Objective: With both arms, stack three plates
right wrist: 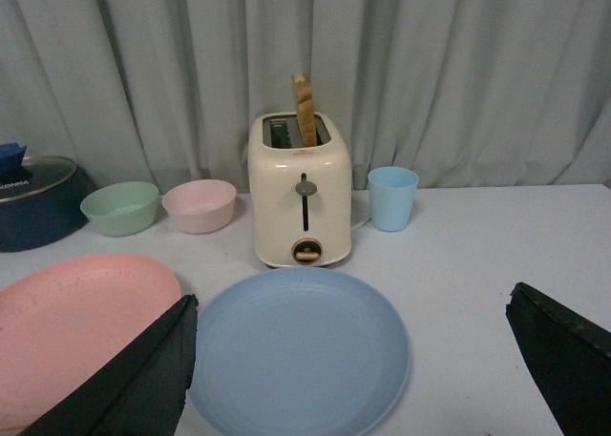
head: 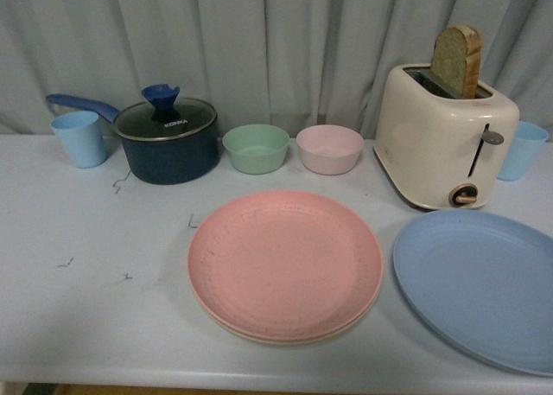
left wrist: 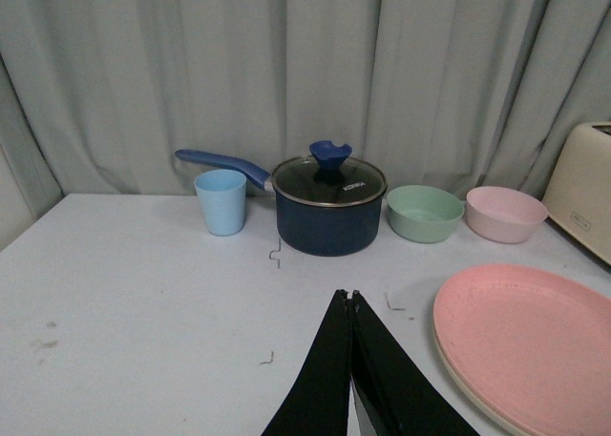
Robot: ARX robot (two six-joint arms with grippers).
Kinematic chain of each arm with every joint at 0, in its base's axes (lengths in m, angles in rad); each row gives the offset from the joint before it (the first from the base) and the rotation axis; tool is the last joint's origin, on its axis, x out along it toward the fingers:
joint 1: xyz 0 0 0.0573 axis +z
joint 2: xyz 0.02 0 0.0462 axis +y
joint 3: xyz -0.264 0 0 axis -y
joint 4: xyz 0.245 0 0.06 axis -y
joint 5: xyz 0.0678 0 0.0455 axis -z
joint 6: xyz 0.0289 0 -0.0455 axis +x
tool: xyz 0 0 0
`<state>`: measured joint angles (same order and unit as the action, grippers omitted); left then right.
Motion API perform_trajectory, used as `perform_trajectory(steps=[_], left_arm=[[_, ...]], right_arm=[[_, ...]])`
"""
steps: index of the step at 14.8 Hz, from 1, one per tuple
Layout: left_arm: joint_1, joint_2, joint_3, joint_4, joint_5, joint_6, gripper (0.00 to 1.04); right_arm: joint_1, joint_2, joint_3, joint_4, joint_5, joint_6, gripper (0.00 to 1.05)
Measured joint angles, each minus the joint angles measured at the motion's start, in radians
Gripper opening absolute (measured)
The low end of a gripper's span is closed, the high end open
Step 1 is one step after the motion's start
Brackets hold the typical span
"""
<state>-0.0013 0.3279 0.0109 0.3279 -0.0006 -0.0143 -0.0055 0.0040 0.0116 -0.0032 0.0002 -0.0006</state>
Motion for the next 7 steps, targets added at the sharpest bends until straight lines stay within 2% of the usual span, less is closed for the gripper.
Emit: perform_trajectory(steps=[7], left_arm=[[0.000,-0.134,0.000,-0.134,0.000,0.000,0.02]], right_arm=[[0.000,0.000,0.000,0.000,0.000,0.000,0.98]])
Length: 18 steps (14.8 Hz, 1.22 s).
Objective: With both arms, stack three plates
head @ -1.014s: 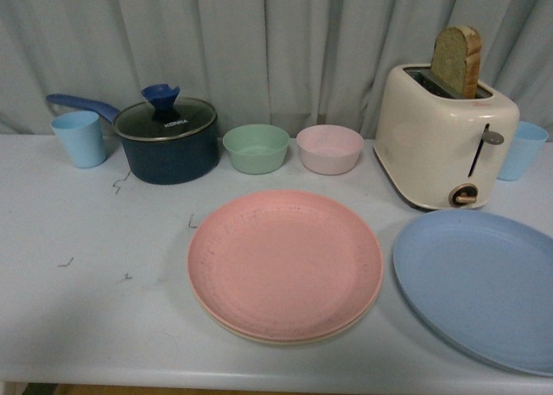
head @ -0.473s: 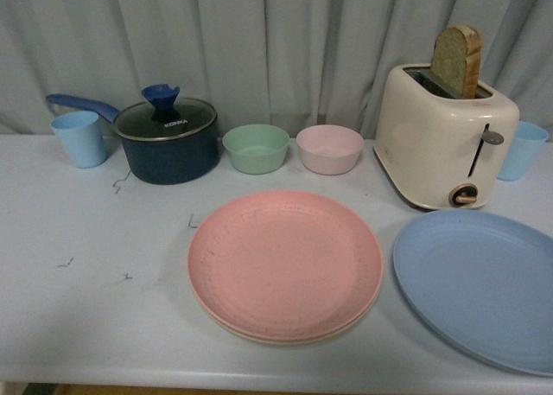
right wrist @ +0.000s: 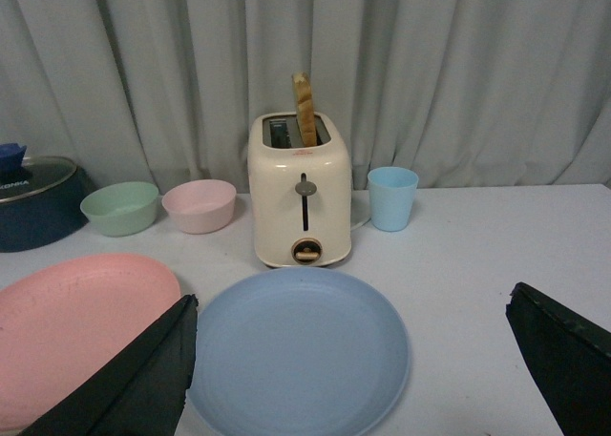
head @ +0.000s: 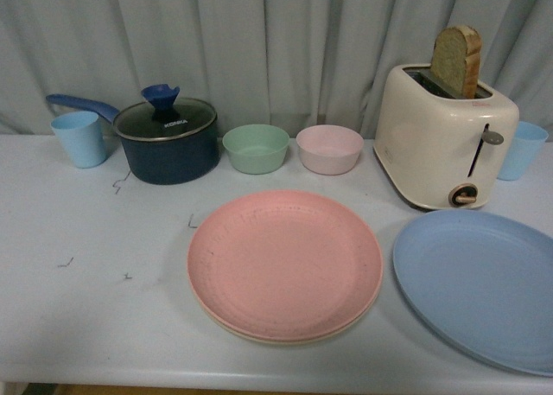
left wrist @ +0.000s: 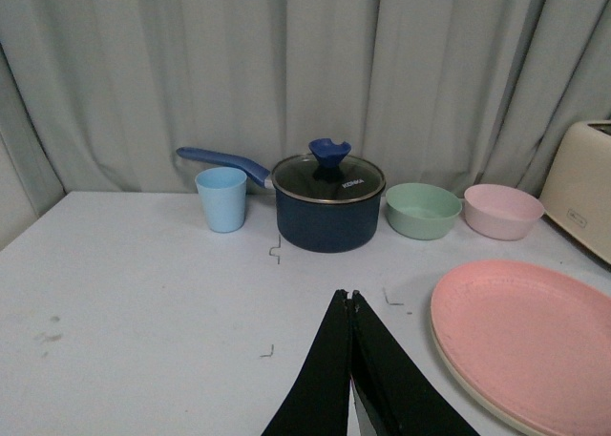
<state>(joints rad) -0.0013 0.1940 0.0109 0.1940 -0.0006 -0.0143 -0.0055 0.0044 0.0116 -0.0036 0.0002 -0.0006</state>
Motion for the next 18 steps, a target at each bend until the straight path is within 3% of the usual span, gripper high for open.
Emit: perform_trajectory(steps=[5,8,10,14,15,16,18], left_arm=[[0.000,-0.029,0.000,-0.033,0.000,0.000,0.02],[0.000,-0.172,0.001,-0.207,0.000,0.000,0.02],[0.000,-0.186,0.001,-0.206,0.000,-0.001,0.02],[0.000,-0.186,0.001,-0.198,0.000,0.000,0.52],[0.000,-0.186,0.001,-0.198,0.000,0.000,0.65],[0.000,-0.186,0.001,-0.197,0.003,0.000,0.77],[0.000,-0.186,0.001,-0.198,0.001,0.001,1.00]], right_arm=[[0.000,0.000,0.000,0.000,0.000,0.000,0.98],[0.000,0.000,0.000,0.000,0.000,0.000,0.98],[0.000,0.000,0.000,0.001,0.000,0.000,0.98],[0.000,0.000,0.000,0.000,0.000,0.000,0.98],[-0.018,0.085,0.072,-0.209,-0.072,-0.006,0.98],[-0.031,0.305,0.169,-0.322,-0.146,-0.008,0.98],[-0.093,0.682,0.314,-0.193,-0.211,-0.044,0.98]])
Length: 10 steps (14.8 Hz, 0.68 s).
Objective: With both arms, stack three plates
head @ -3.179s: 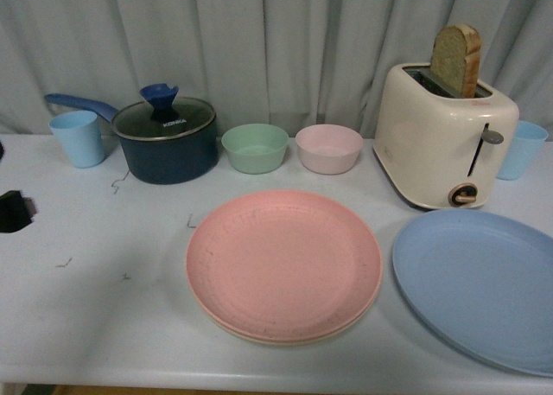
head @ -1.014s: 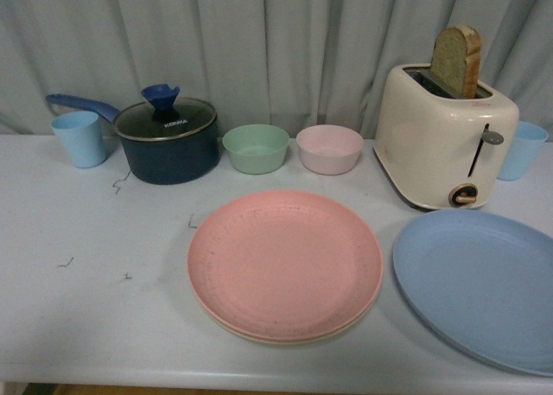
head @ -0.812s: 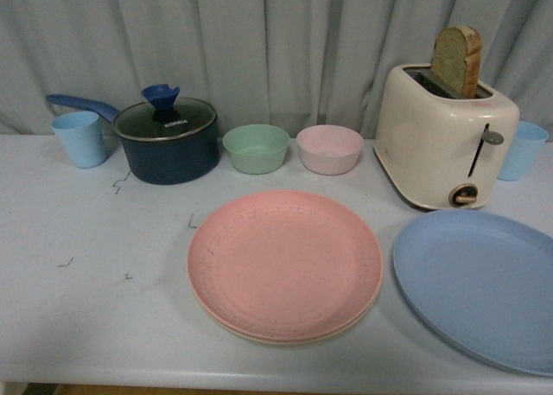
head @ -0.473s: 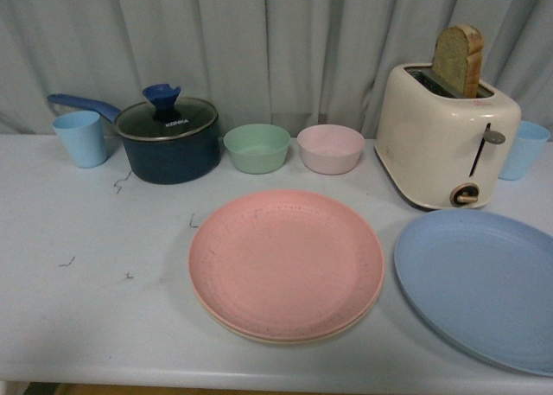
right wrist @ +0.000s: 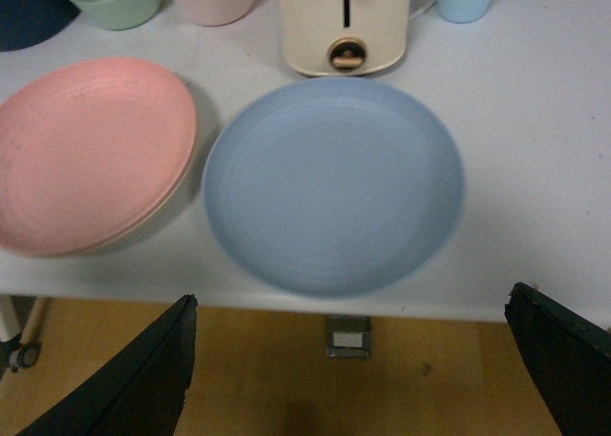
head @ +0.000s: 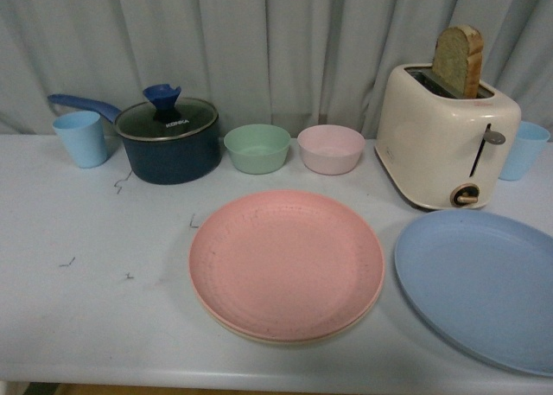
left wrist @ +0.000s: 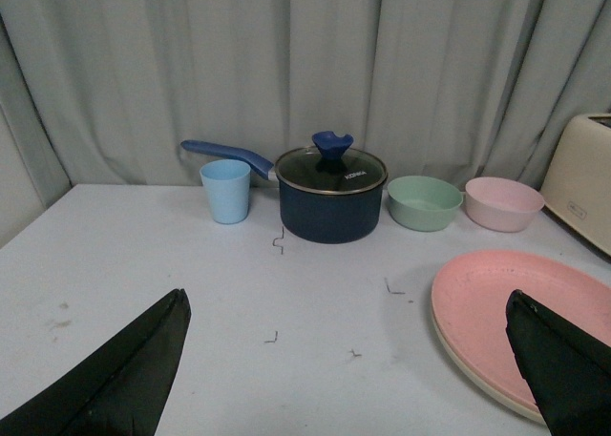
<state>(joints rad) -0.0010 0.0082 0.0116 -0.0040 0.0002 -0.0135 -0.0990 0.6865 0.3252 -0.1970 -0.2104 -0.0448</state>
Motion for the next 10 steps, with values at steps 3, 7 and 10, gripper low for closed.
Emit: perform_trajectory(steps=[3,7,10], left_arm=[[0.000,0.000,0.000,0.000,0.000,0.000,0.98],[0.000,0.000,0.000,0.000,0.000,0.000,0.98],[0.000,0.000,0.000,0.000,0.000,0.000,0.98]], right_arm=[[-0.115,0.519,0.222,0.153,-0.060,-0.082,0.98],[-0.162,1.014,0.486,0.180,-0.089,-0.122,0.98],[-0.142,1.198,0.578,0.183,-0.066,-0.131,0.98]])
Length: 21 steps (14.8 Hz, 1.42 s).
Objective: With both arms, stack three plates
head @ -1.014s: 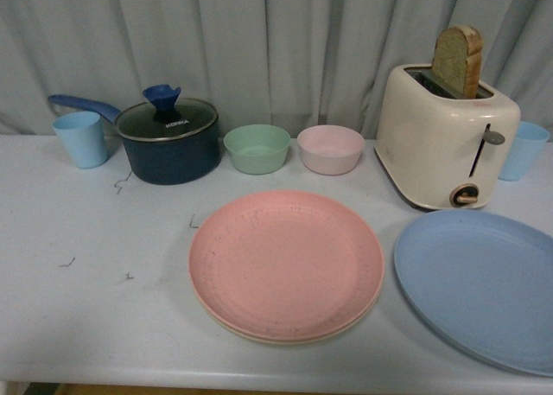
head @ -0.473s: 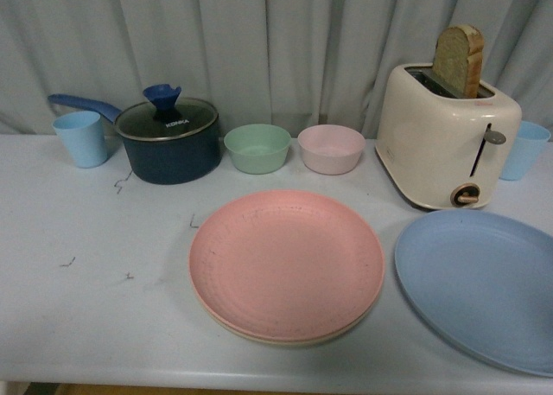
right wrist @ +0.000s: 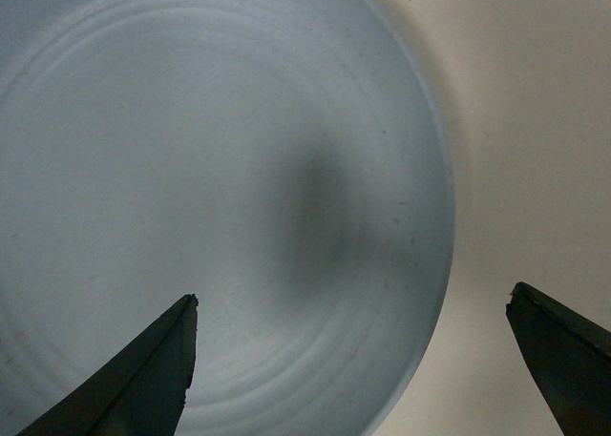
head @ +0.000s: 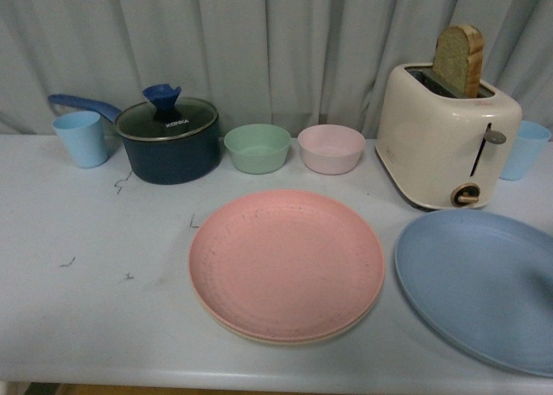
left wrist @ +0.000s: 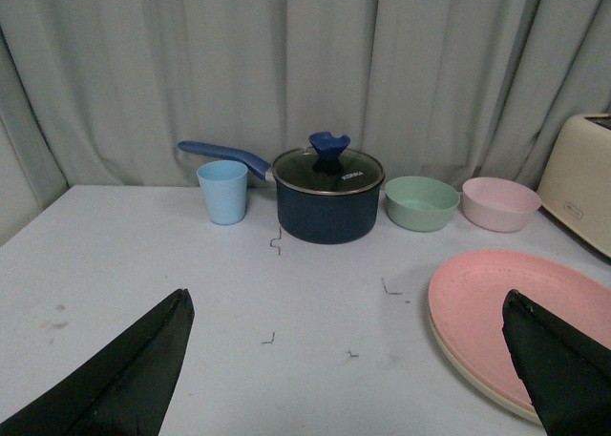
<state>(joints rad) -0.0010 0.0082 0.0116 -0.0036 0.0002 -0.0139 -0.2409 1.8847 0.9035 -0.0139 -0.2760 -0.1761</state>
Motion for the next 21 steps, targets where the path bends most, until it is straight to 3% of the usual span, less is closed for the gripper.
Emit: perform_trajectory(steps=[4,5,11,13,14,21], left_arm=[[0.000,0.000,0.000,0.000,0.000,0.000,0.98],[0.000,0.000,0.000,0.000,0.000,0.000,0.98],[0.000,0.000,0.000,0.000,0.000,0.000,0.98],[0.000,0.000,0.000,0.000,0.000,0.000,0.98],[0.000,0.000,0.000,0.000,0.000,0.000,0.98],[0.000,0.000,0.000,0.000,0.000,0.000,0.98]], right_arm=[[-0.001,0.156,0.123,0.005,0.063,0.014,0.98],[0.002,0.176,0.132,0.006,0.071,0.020,0.94],[0.011,0.223,0.146,0.018,0.107,0.027,0.23],[-0.006,0.198,0.125,0.032,0.069,0.053,0.07],[-0.023,0.165,0.101,0.029,0.043,0.059,0.03],[-0.121,-0.174,-0.003,-0.145,-0.049,0.018,0.03]])
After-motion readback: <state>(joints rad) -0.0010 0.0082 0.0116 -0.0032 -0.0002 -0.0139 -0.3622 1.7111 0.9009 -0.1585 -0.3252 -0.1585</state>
